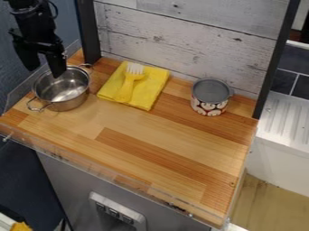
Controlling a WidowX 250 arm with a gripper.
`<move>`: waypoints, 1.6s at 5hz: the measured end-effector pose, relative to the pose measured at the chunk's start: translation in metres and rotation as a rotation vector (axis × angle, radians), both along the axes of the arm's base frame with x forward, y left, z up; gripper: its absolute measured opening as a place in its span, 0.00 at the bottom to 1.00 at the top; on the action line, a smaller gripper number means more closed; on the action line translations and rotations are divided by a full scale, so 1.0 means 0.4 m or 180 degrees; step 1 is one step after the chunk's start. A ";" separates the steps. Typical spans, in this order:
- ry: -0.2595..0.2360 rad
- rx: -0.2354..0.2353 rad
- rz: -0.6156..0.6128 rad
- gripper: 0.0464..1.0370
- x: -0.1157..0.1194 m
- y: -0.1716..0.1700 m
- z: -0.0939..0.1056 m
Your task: Move the yellow brush to the bottom right of table
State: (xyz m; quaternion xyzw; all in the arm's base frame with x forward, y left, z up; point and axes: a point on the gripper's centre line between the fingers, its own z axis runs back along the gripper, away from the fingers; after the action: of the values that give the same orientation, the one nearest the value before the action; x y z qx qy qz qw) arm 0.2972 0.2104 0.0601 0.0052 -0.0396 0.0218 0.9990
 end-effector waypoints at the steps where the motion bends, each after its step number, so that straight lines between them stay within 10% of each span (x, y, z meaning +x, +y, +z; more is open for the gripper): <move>1: 0.0070 -0.0062 0.0004 0.96 -0.001 -0.006 -0.026; 5: 0.0140 0.0025 -0.0450 0.96 0.175 -0.298 -0.054; 8: 0.0212 0.0026 0.0026 0.93 0.227 -0.278 -0.144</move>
State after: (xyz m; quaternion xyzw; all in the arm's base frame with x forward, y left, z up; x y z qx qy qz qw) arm 0.3881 0.0994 0.0026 0.0101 -0.0064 0.0255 0.9996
